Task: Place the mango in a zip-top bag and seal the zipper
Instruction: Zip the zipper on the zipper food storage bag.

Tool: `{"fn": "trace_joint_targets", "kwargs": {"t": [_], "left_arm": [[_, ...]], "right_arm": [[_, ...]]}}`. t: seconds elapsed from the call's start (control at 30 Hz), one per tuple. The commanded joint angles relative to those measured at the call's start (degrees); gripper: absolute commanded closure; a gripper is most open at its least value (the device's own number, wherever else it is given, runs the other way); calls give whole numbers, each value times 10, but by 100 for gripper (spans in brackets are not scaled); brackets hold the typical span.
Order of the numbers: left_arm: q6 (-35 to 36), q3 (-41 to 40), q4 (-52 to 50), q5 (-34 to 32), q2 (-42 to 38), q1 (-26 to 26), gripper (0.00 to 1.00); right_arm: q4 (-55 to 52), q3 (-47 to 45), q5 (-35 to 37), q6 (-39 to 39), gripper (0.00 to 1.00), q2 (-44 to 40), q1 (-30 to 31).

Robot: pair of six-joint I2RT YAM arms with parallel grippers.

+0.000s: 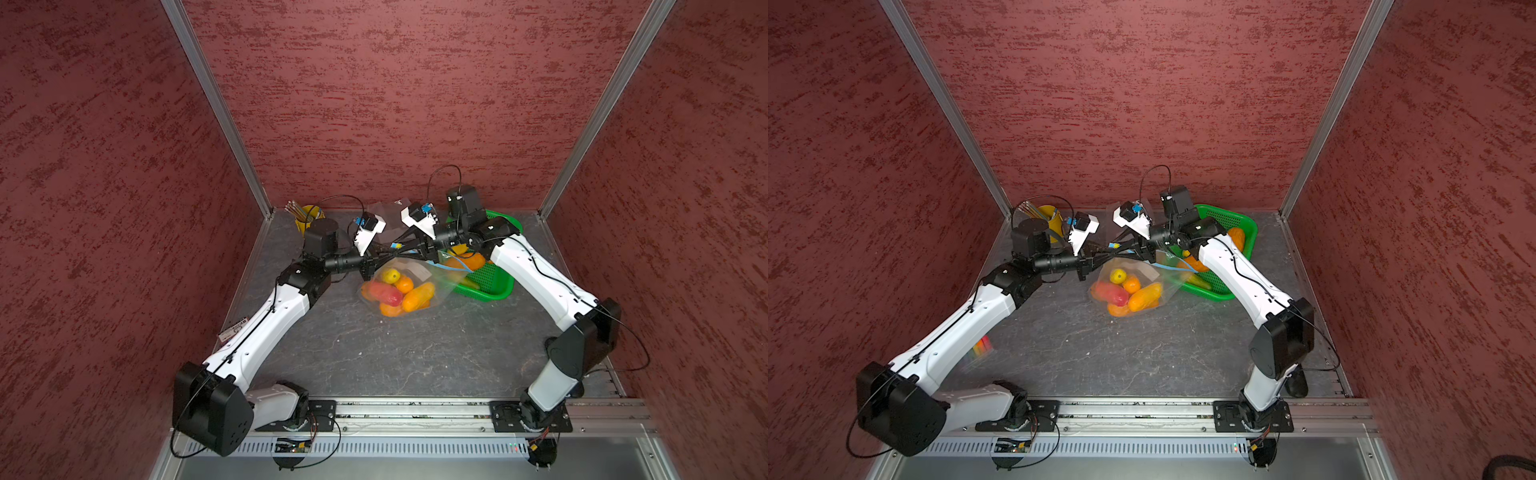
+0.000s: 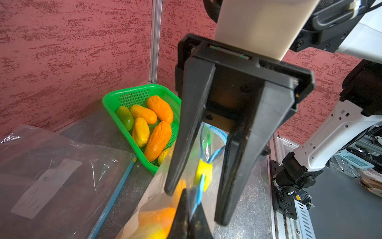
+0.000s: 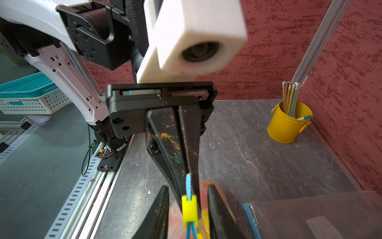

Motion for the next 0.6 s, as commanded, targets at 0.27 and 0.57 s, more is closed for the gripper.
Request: {"fn": "trace_joint_targets", "kwargs": {"t": [0.27,0.57], "left_arm": [[-5,12,23,13,-8,7,100],[-21,-1,33,11,-19,11,100]], "right_arm": [[55,-24,2,51,88,-22,-2],[87,-54,28,66,96,-48,-11]]}}
